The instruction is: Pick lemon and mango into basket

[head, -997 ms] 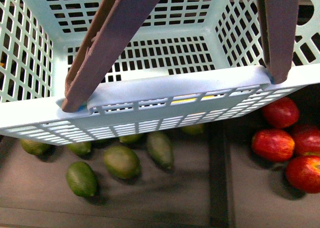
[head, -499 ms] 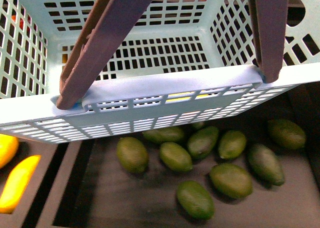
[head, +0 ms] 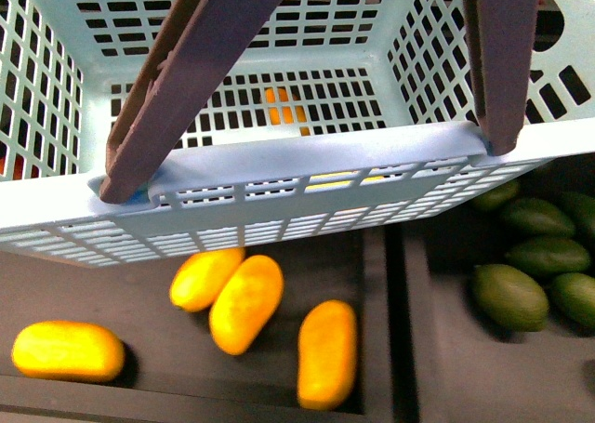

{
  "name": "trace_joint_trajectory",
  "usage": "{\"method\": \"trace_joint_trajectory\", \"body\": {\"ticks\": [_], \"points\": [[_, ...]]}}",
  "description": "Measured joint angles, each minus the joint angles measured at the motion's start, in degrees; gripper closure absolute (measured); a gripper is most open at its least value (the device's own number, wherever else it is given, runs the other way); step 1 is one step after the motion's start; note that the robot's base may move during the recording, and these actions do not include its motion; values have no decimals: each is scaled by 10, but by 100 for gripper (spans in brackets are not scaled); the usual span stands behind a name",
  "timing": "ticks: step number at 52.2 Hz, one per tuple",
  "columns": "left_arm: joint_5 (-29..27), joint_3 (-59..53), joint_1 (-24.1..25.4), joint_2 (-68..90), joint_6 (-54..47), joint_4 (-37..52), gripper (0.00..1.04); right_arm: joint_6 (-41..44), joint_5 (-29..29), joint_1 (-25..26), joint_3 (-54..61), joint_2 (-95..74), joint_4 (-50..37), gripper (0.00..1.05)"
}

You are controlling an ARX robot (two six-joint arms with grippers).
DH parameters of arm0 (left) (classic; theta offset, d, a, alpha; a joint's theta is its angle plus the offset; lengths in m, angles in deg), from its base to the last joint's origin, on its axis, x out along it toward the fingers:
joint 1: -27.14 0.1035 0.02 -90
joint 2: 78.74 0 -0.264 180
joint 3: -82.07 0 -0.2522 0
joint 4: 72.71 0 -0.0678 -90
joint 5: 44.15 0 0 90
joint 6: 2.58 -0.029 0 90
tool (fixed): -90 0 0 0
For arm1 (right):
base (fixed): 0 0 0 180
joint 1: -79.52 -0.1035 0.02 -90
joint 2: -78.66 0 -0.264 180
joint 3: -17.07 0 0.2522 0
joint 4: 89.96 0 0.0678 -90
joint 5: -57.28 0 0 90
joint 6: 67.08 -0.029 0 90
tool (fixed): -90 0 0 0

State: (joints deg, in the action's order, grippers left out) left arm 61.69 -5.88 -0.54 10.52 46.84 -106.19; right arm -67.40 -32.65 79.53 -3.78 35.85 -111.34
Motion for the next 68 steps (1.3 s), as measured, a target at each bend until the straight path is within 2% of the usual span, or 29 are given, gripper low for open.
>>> {"method": "trace_joint_trajectory", "body": {"ticks": [52, 61, 63, 65, 68], "points": [[2, 0, 0, 0, 1, 0, 99, 0, -1, 0, 0, 1, 0, 9], [-15, 0, 10, 0, -2, 0, 99, 0, -3, -1, 0, 0, 0, 9], [-16, 0, 10, -1, -7, 0, 99, -19, 24, -6, -12, -3, 43, 9], [-14, 1, 8, -1, -11, 0, 99, -87, 74, -10, -60, -17, 178, 9], [-7, 1, 6, -1, -7, 0, 99, -163, 80, 8, -110, -48, 298, 9]]}}
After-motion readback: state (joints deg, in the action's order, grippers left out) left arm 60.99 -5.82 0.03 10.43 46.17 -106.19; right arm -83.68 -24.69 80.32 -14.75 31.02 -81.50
